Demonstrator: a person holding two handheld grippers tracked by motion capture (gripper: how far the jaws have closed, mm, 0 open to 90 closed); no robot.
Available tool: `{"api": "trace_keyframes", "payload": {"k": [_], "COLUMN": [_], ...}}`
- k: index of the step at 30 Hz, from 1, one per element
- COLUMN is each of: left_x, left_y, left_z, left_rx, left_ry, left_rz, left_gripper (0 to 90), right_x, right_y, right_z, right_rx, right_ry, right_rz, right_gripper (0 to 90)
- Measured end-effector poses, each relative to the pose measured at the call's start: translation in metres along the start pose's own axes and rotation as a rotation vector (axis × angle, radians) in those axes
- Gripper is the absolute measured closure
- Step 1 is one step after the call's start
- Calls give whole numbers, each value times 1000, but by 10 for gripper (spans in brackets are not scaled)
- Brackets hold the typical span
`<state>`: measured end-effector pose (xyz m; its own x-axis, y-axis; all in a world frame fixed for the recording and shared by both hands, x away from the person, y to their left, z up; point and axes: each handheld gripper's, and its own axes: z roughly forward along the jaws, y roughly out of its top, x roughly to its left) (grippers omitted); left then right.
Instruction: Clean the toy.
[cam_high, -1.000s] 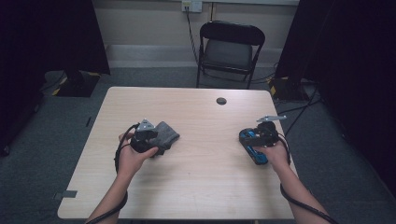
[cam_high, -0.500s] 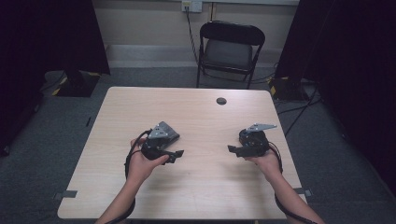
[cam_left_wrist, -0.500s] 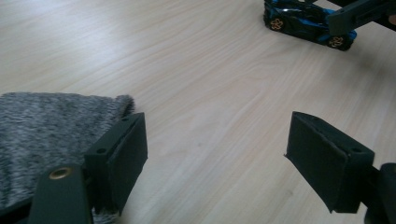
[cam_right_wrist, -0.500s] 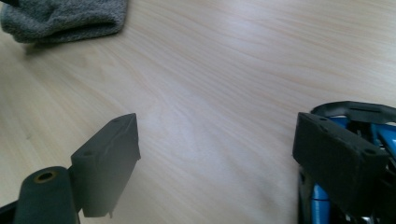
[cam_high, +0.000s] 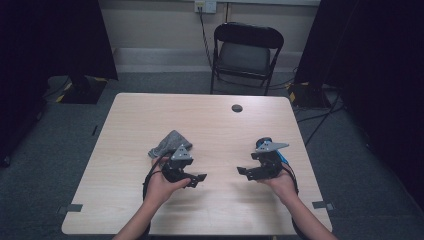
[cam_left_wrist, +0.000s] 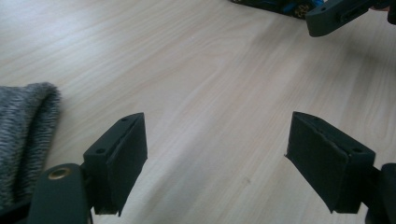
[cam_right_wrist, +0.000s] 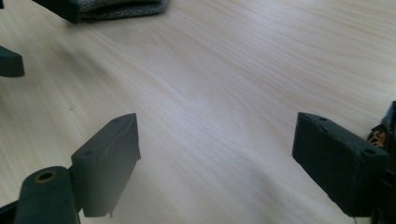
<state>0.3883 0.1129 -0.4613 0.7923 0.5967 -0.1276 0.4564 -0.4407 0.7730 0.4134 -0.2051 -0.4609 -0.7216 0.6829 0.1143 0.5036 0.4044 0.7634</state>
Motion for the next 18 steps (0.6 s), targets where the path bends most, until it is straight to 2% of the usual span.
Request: {"api": "trace_keyframes", "payload": {"k": [2,6,12,18], "left_x": [-3,-9,-17,-25], "left_y": [-2,-6,-13,-19], "left_z": [3,9,17,23], "left_rx": [8,8,23,33], "left_ry": [-8,-21,-32,-39], "left_rz": [18,28,52,94], "left_gripper": [204,208,193,183], "right_x": [4,14,26,31], "right_y": [-3,-9,-21,-30], "right_z": [1,3,8,14], "right_rx": [-4,-1,15,44], "right_ry": [16,26,60,58], "right_rz": [0,-23,-30,-65], "right_gripper": [140,139,140,140]}}
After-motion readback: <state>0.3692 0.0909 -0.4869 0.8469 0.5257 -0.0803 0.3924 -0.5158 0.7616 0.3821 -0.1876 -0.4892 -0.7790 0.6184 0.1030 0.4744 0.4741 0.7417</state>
